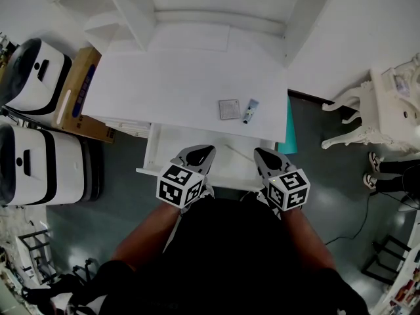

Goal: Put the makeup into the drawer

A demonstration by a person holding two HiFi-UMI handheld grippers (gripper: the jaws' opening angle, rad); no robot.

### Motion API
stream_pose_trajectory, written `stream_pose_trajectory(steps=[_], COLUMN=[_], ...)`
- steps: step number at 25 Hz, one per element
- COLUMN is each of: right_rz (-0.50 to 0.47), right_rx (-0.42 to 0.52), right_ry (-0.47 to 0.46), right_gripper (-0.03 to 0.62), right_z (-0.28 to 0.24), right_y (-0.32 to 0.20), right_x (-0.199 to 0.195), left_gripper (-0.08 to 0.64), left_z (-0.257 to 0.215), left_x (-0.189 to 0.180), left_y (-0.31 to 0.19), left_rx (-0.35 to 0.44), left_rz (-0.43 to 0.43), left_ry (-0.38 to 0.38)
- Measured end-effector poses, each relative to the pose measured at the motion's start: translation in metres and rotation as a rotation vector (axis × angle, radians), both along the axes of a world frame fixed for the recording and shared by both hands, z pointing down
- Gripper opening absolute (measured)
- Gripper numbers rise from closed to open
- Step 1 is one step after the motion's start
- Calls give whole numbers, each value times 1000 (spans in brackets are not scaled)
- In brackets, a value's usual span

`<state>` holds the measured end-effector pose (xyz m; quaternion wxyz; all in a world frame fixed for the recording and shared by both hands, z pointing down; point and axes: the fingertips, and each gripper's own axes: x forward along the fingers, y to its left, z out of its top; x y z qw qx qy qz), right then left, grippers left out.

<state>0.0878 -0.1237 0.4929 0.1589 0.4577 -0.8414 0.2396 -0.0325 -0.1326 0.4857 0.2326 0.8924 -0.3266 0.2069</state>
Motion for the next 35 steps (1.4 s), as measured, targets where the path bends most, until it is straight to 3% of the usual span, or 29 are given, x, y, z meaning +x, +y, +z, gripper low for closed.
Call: stream_pose_trajectory(steps=[8, 12, 17, 21, 35], right_rz=[37, 60, 69, 138, 324], right_rx=[-74, -96, -89, -136, -325], right_ry=[-9, 61, 183, 202, 191], right_gripper=[28, 29, 29, 34, 204], right_z=[26, 51, 85, 112, 166], right_y=[-12, -35, -81, -116, -173], right_x=[6, 12, 14, 21, 32], left_gripper=[11, 11, 11, 11, 11], left_z=[15, 23, 28, 29, 31], left_x=[-7, -17, -25, -29, -71], left_y=[1, 6, 10, 13, 17], left_rx=[-59, -68, 7, -18, -70], left_rz=[-27, -40, -21, -47, -179], left_ry=[-12, -47, -151, -127, -112])
